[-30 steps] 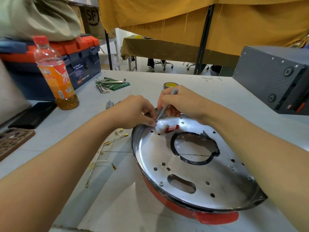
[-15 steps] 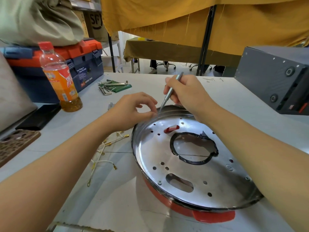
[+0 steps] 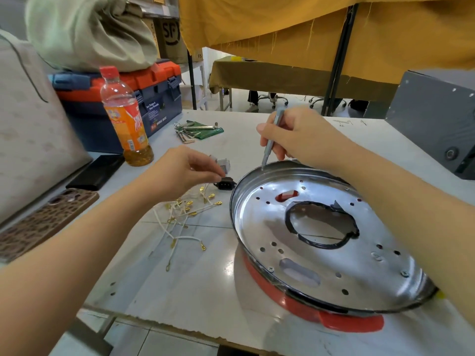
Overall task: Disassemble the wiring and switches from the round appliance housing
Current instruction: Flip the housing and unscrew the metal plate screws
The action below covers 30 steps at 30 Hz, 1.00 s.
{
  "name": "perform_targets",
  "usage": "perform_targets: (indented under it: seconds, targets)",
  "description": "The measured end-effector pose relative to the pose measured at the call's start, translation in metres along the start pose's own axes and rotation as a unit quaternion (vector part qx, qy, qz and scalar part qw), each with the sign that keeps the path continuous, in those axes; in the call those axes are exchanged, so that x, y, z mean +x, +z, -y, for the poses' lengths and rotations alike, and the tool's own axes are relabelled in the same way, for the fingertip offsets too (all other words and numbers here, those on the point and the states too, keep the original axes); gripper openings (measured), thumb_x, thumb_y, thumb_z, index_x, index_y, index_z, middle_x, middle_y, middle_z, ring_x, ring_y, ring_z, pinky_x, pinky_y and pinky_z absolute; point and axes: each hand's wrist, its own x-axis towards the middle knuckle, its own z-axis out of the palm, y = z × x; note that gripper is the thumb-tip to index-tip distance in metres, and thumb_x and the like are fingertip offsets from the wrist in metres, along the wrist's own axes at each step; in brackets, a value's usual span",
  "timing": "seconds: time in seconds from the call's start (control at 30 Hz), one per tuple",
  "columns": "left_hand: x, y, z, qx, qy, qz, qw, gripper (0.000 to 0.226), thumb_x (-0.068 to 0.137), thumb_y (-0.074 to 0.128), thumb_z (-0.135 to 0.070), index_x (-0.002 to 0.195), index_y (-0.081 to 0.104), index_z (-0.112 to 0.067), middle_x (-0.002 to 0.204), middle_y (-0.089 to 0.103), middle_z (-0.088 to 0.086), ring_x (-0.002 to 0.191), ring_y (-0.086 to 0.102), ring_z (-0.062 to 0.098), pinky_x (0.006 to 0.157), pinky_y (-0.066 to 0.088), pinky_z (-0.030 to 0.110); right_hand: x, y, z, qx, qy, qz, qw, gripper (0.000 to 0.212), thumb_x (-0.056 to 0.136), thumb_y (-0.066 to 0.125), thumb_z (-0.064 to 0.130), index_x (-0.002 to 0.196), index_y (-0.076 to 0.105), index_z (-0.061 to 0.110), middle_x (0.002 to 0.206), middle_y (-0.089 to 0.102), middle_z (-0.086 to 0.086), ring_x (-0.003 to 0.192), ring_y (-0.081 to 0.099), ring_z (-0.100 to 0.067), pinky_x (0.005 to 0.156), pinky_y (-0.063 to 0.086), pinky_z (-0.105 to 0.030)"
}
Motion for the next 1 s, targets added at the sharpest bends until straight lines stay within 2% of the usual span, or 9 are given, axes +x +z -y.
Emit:
perform_targets:
  seconds: [0.1, 0.23, 0.3, 0.43, 0.5, 0.6, 0.7, 0.9, 1.0]
  targets:
    - [-0.008, 0.002, 0.006, 0.085, -0.008, 0.071, 0.994, 0.015, 0.083, 0.069, -0.02, 0.086, 0.073, -0.035, 0.089, 0.07, -0.012, 0.08, 0.063, 0.004, 0.073, 0.051, 0.018, -0.002, -0.008, 0.007, -0.026, 0.0, 0.032, 0.999, 0.03, 0.096, 0.05, 0.037, 0.076, 0.064, 0.02, 0.058, 0.061, 0.005, 0.047, 0.053, 0.001, 0.059, 0.042, -0.017]
    - [-0.014, 0.014, 0.01, 0.172, 0.014, 0.106, 0.979, 0.014, 0.085, 0.067, -0.014, 0.094, 0.076, -0.021, 0.084, 0.067, -0.012, 0.071, 0.057, -0.006, 0.068, 0.041, 0.0, -0.012, -0.013, 0.008, -0.025, 0.004, 0.043, 0.999, 0.03, 0.096, 0.05, 0.035, 0.075, 0.064, 0.019, 0.052, 0.06, 0.007, 0.046, 0.053, 0.001, 0.051, 0.042, -0.008]
    - [-0.014, 0.02, 0.01, 0.199, 0.019, 0.114, 0.973, 0.013, 0.086, 0.066, -0.015, 0.094, 0.075, -0.02, 0.082, 0.065, -0.011, 0.07, 0.055, -0.005, 0.066, 0.041, 0.001, -0.02, -0.013, 0.003, -0.017, 0.009, 0.038, 0.999, 0.03, 0.096, 0.051, 0.035, 0.075, 0.064, 0.018, 0.051, 0.061, 0.01, 0.045, 0.054, 0.001, 0.048, 0.04, -0.006]
    - [-0.014, 0.027, 0.008, 0.238, 0.015, 0.118, 0.964, 0.01, 0.085, 0.066, -0.016, 0.09, 0.073, -0.021, 0.083, 0.066, -0.008, 0.08, 0.06, 0.009, 0.079, 0.053, 0.031, -0.035, -0.013, -0.007, 0.026, 0.036, 0.014, 0.999, 0.03, 0.096, 0.051, 0.035, 0.079, 0.066, 0.015, 0.054, 0.062, 0.008, 0.048, 0.054, -0.001, 0.051, 0.045, -0.009]
    - [-0.014, 0.027, 0.008, 0.229, 0.017, 0.117, 0.966, 0.011, 0.084, 0.066, -0.013, 0.09, 0.073, -0.02, 0.085, 0.068, -0.005, 0.079, 0.06, 0.009, 0.078, 0.052, 0.027, -0.043, -0.015, -0.01, 0.079, 0.061, 0.011, 0.995, 0.032, 0.097, 0.049, 0.032, 0.084, 0.068, 0.01, 0.057, 0.063, 0.002, 0.051, 0.054, -0.006, 0.053, 0.047, -0.014]
    - [-0.015, 0.027, 0.008, 0.214, 0.023, 0.114, 0.97, 0.013, 0.085, 0.065, -0.01, 0.092, 0.074, -0.017, 0.086, 0.069, -0.004, 0.072, 0.055, 0.002, 0.065, 0.04, 0.002, -0.054, -0.017, -0.011, 0.152, 0.091, 0.026, 0.984, 0.035, 0.099, 0.047, 0.03, 0.09, 0.069, 0.005, 0.064, 0.067, -0.005, 0.057, 0.059, -0.011, 0.057, 0.053, -0.018]
    - [-0.016, 0.026, 0.007, 0.199, 0.016, 0.109, 0.974, 0.015, 0.086, 0.065, -0.009, 0.097, 0.073, -0.016, 0.081, 0.064, -0.008, 0.069, 0.052, -0.003, 0.061, 0.036, -0.002, -0.063, -0.02, -0.011, 0.174, 0.091, 0.042, 0.98, 0.036, 0.099, 0.045, 0.03, 0.091, 0.069, 0.004, 0.069, 0.069, -0.006, 0.061, 0.062, -0.013, 0.062, 0.055, -0.022]
    - [-0.021, 0.021, 0.002, 0.164, -0.01, 0.074, 0.984, 0.018, 0.087, 0.064, -0.014, 0.104, 0.069, -0.019, 0.091, 0.068, -0.006, 0.08, 0.059, 0.001, 0.067, 0.041, 0.001, -0.073, -0.024, -0.014, 0.174, 0.093, 0.038, 0.98, 0.033, 0.099, 0.046, 0.028, 0.092, 0.069, 0.007, 0.074, 0.071, -0.008, 0.064, 0.063, -0.014, 0.062, 0.055, -0.019]
    - [-0.025, 0.02, -0.013, 0.01, -0.067, -0.002, 0.998, 0.014, 0.089, 0.061, -0.026, 0.1, 0.066, -0.018, 0.082, 0.072, -0.004, 0.072, 0.069, 0.008, 0.07, 0.058, 0.026, -0.077, -0.025, -0.013, 0.191, 0.087, 0.036, 0.977, 0.031, 0.098, 0.047, 0.027, 0.091, 0.069, 0.006, 0.075, 0.071, -0.009, 0.064, 0.062, -0.013, 0.061, 0.054, -0.02]
